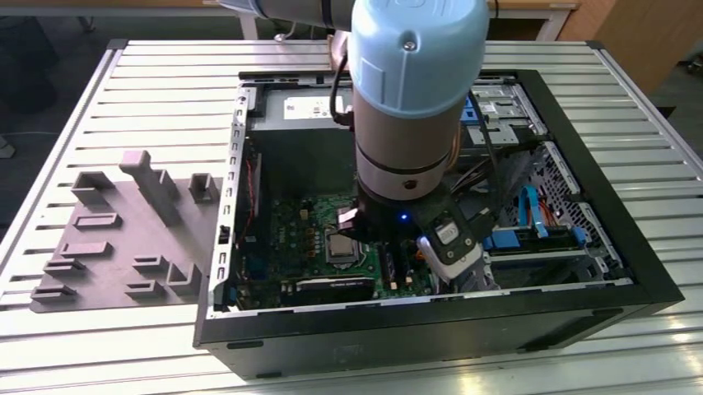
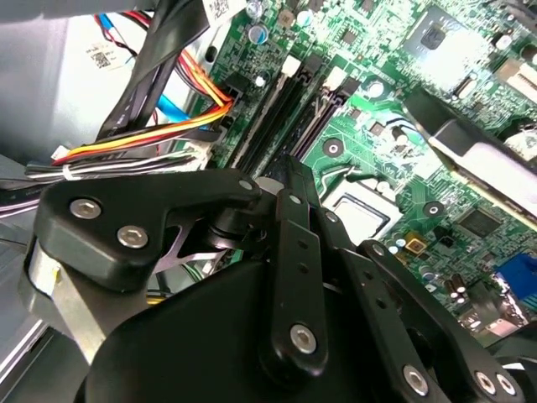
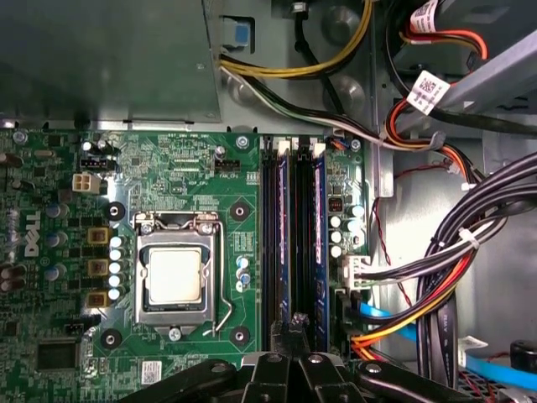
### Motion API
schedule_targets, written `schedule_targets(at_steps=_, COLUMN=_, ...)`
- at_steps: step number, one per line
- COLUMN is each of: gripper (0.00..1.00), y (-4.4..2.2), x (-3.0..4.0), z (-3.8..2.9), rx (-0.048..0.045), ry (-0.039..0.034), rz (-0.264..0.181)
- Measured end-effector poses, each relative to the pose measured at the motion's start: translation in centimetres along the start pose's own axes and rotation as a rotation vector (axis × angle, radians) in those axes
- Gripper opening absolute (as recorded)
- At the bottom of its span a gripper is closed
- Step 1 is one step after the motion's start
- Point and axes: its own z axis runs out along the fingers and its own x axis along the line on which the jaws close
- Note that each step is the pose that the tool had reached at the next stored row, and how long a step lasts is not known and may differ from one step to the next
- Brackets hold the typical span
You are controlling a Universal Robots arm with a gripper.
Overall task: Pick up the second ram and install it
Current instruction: 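Press down the second ram until it locks into place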
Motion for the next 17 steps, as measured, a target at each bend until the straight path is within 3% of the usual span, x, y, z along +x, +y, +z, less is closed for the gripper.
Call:
schedule_targets(at_steps=10, gripper=0.11, y=-0.34, x=-0.01, z=-0.02, rx=0.0062, ry=0.0000, rz=-0.001)
schedule_targets(at_steps=14, gripper=0.11, y=-0.34, x=0.00, z=0.02, rx=0.0256, ry=-0.0003, rz=-0.002)
schedule_targets(at_steps=17, gripper=0.11, y=-0.35, x=0.00, z=0.07, rx=0.0306, ry=-0.0002, rz=-0.002)
